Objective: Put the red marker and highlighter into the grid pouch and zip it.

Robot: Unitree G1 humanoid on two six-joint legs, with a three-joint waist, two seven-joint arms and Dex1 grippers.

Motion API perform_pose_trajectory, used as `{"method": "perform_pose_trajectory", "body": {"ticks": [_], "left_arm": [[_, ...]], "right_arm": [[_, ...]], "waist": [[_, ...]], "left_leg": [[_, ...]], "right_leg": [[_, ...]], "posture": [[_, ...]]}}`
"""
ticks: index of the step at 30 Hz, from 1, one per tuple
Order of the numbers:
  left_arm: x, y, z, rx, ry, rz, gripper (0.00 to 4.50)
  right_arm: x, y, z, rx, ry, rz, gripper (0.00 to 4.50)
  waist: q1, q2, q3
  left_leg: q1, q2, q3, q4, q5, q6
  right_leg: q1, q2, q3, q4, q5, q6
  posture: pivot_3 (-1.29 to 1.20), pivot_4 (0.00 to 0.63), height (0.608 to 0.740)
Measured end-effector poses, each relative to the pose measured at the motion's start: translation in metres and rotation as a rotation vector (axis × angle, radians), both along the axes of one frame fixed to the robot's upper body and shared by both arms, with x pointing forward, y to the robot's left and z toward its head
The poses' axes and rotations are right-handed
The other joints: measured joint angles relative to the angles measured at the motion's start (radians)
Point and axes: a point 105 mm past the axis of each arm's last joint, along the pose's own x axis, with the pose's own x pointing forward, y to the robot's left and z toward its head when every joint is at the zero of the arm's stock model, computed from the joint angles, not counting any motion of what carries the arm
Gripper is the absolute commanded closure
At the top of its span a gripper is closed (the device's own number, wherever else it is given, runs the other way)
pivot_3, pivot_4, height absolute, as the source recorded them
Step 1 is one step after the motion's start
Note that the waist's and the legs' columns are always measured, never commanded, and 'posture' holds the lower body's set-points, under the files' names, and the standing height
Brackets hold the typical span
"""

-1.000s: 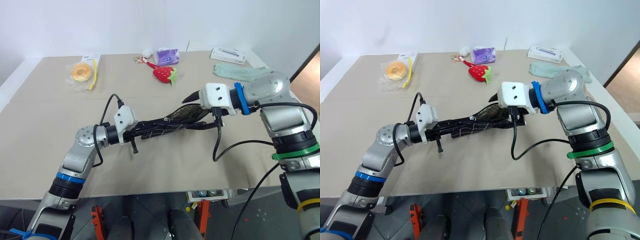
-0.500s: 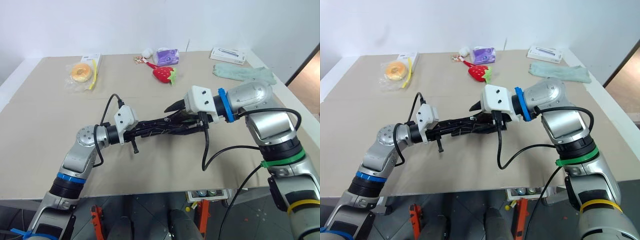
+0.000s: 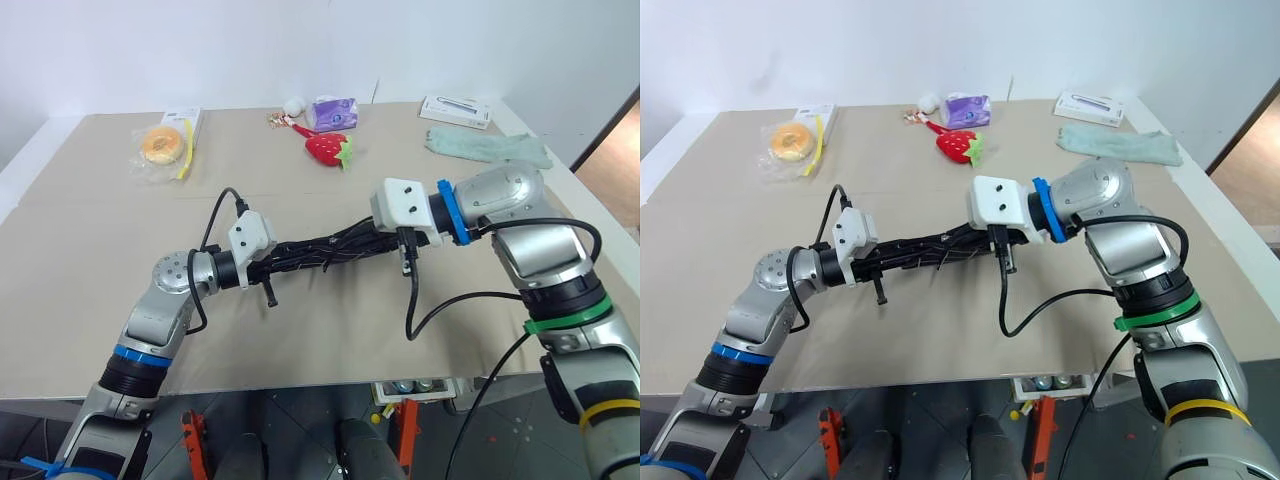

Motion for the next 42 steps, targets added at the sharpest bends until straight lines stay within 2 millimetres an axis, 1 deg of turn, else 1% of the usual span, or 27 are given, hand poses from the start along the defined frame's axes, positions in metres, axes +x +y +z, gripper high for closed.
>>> {"method": "perform_pose_trajectory", "body": {"ticks": [5, 11, 17, 20, 21, 23, 25, 26, 27, 28, 36, 39, 42], "left_arm": [[0.000, 0.000, 0.000, 0.000, 0.000, 0.000, 4.50], [0.000, 0.000, 0.000, 0.000, -0.001, 0.000, 4.50], [0.000, 0.000, 0.000, -0.001, -0.002, -0.001, 4.50], [0.000, 0.000, 0.000, -0.001, -0.002, -0.001, 4.50], [0.000, 0.000, 0.000, -0.001, -0.002, -0.001, 4.50], [0.000, 0.000, 0.000, -0.001, -0.002, -0.001, 4.50], [0.000, 0.000, 0.000, -0.001, -0.002, -0.001, 4.50], [0.000, 0.000, 0.000, -0.001, -0.002, -0.001, 4.50], [0.000, 0.000, 0.000, -0.001, -0.002, -0.001, 4.50], [0.000, 0.000, 0.000, -0.001, -0.002, -0.001, 4.50], [0.000, 0.000, 0.000, -0.001, -0.001, -0.001, 4.50], [0.000, 0.000, 0.001, 0.000, -0.001, -0.001, 4.50], [-0.001, -0.001, 0.001, -0.001, -0.004, -0.002, 4.50]], "right_arm": [[0.002, -0.007, 0.001, 0.000, 0.009, -0.019, 4.42], [0.006, -0.027, 0.009, 0.001, 0.011, -0.076, 4.42], [0.007, -0.028, 0.009, 0.009, 0.014, -0.080, 4.42], [0.007, -0.026, 0.010, 0.016, 0.013, -0.077, 3.53], [0.006, -0.025, 0.010, 0.019, 0.013, -0.074, 3.12], [0.006, -0.021, 0.011, 0.032, 0.009, -0.066, 2.16], [0.005, -0.019, 0.013, 0.038, 0.004, -0.059, 1.05], [0.005, -0.018, 0.014, 0.042, 0.004, -0.056, 0.66], [0.005, -0.017, 0.014, 0.046, 0.004, -0.053, 0.11], [0.005, -0.017, 0.014, 0.047, 0.005, -0.052, 0.01], [0.006, -0.015, 0.012, 0.033, -0.013, -0.043, 0.01], [0.006, -0.012, 0.008, 0.017, -0.016, -0.035, 0.82], [0.006, -0.012, 0.007, 0.010, -0.022, -0.032, 2.15]], "waist": [[0.000, 0.000, 0.000], [-0.001, 0.000, 0.000], [-0.001, 0.000, 0.000], [-0.001, 0.000, 0.000], [-0.001, 0.000, 0.000], [-0.001, 0.000, 0.000], [-0.001, 0.000, 0.000], [0.000, 0.000, 0.000], [0.000, 0.000, 0.000], [0.000, 0.000, 0.000], [0.000, 0.000, 0.000], [-0.001, 0.000, 0.000], [0.000, 0.000, 0.000]], "left_leg": [[0.000, 0.000, 0.000, 0.000, 0.000, 0.000], [0.000, 0.000, 0.000, 0.000, 0.000, 0.000], [0.000, 0.000, 0.000, 0.000, 0.000, 0.000], [0.000, 0.000, 0.000, 0.000, 0.000, 0.000], [0.000, 0.000, 0.000, 0.000, 0.000, 0.000], [0.000, 0.000, 0.000, 0.000, 0.000, 0.000], [0.000, 0.000, 0.000, 0.000, 0.000, 0.000], [0.000, 0.000, 0.000, 0.000, 0.000, 0.000], [0.000, 0.000, 0.000, 0.000, 0.000, 0.000], [0.000, 0.000, 0.000, 0.000, 0.000, 0.000], [0.000, 0.000, 0.000, 0.000, 0.000, 0.000], [0.000, 0.000, 0.000, 0.000, 0.000, 0.000], [0.000, 0.000, 0.000, 0.000, 0.000, 0.000]], "right_leg": [[0.000, 0.000, 0.000, 0.000, 0.000, 0.000], [0.000, 0.000, 0.000, 0.000, 0.000, 0.000], [0.000, 0.000, 0.000, 0.000, 0.000, 0.000], [0.000, 0.000, 0.000, 0.000, 0.000, 0.000], [0.000, 0.000, 0.000, 0.000, 0.000, 0.000], [0.000, 0.000, 0.000, 0.000, 0.000, 0.000], [0.000, 0.000, 0.000, 0.000, 0.000, 0.000], [0.000, 0.000, 0.000, 0.000, 0.000, 0.000], [0.000, 0.000, 0.000, 0.000, 0.000, 0.000], [0.000, 0.000, 0.000, 0.000, 0.000, 0.000], [0.000, 0.000, 0.000, 0.000, 0.000, 0.000], [0.000, 0.000, 0.000, 0.000, 0.000, 0.000], [0.000, 0.000, 0.000, 0.000, 0.000, 0.000]], "posture": [[0.00, 0.150, 0.740], [0.00, 0.150, 0.740], [0.00, 0.150, 0.740], [0.00, 0.150, 0.740], [0.00, 0.150, 0.740], [0.00, 0.150, 0.740], [0.00, 0.150, 0.740], [0.00, 0.150, 0.740], [0.00, 0.150, 0.740], [0.00, 0.150, 0.740], [0.00, 0.150, 0.740], [0.00, 0.150, 0.740], [0.00, 0.150, 0.740]]}}
